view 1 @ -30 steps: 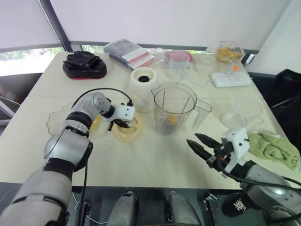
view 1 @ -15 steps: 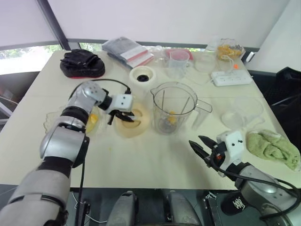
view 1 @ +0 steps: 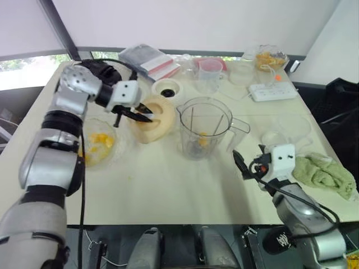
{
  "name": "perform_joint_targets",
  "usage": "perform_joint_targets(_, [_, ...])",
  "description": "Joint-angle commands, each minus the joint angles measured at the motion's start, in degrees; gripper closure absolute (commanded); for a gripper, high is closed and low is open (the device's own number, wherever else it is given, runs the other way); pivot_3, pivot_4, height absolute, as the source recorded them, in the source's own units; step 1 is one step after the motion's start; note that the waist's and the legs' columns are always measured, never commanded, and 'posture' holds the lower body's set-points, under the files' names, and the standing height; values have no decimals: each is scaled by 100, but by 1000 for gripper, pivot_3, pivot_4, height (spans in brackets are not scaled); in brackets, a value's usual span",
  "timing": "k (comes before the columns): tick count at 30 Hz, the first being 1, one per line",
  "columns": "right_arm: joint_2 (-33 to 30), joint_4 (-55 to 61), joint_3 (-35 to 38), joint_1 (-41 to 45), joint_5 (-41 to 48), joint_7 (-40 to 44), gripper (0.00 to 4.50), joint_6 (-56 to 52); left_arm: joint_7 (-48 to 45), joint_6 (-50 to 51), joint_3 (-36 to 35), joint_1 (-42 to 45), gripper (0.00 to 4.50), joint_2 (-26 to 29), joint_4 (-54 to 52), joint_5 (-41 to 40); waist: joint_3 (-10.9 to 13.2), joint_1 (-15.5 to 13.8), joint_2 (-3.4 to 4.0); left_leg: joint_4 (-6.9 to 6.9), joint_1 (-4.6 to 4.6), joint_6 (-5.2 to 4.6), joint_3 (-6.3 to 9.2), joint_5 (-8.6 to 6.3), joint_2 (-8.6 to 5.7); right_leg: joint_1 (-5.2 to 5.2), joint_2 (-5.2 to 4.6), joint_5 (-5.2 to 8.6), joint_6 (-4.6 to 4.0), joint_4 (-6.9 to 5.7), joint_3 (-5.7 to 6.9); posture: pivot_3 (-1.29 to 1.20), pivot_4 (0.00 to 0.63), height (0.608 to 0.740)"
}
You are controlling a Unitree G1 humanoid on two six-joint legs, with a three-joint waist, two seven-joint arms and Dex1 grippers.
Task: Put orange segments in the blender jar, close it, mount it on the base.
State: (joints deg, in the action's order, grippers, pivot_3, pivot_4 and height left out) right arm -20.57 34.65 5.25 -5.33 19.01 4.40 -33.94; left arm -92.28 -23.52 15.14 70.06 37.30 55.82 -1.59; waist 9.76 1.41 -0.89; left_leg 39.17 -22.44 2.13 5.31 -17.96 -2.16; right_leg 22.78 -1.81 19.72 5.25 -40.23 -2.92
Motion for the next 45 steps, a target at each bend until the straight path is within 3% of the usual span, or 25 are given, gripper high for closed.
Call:
perform_joint_targets(1, [271, -167, -263, 358, -274, -99, 77, 230, -22, 161, 21, 129, 4245, 256, -336, -257, 0, 0, 1, 1, 1, 0, 0, 0, 0, 0, 0, 0, 0, -1, 0, 0, 150, 740])
perform_joint_targets(19, [942, -1036, -274, 1287, -841, -277, 77, 575, 27, 513, -357, -9, 4245, 399, -1018, -274, 0, 127, 2, -4, -1, 7, -2, 4, -2, 11, -1, 0, 0, -9, 0, 0, 150, 740])
perform_joint_targets(22, [994, -1085, -311, 1321, -871, -241, 860, 567, 91, 537, -409, 162, 4245, 358, -922, -252, 0, 128, 2, -4, -1, 7, -2, 4, -2, 12, -1, 0, 0, -10, 0, 0, 150, 740])
perform_joint_targets(25, [1060, -1142, -310, 1376, -885, -240, 2302, 555, 161, 452, -431, 381, 4245, 296, -756, -169, 0, 113, 2, -2, -4, 7, -2, 4, -3, 12, -1, 0, 0, -10, 1, 0, 150, 740])
perform_joint_targets(34, [1273, -1298, -283, 1610, -947, -300, 2302, 559, 153, 369, -501, 1282, 4245, -168, -6, -165, 0, 121, 2, -1, -6, 7, -5, 4, -5, 18, -1, 0, 0, -15, 0, 0, 150, 740])
perform_joint_targets(44, [1467, -1401, -377, 1675, -1063, -338, 2302, 696, -22, 398, -403, 2266, 4245, -1365, 977, -138, 0, 151, 2, -1, -10, 6, -10, 4, -7, 23, 1, 0, 0, -16, -1, 0, 150, 740])
perform_joint_targets(45, [1488, -1403, -384, 1673, -1075, -348, 2570, 709, -21, 352, -405, 2300, 4245, -1418, 1059, -86, 0, 181, 2, -2, -10, 7, -13, 4, -6, 27, 2, 0, 0, -18, -6, 0, 150, 740])
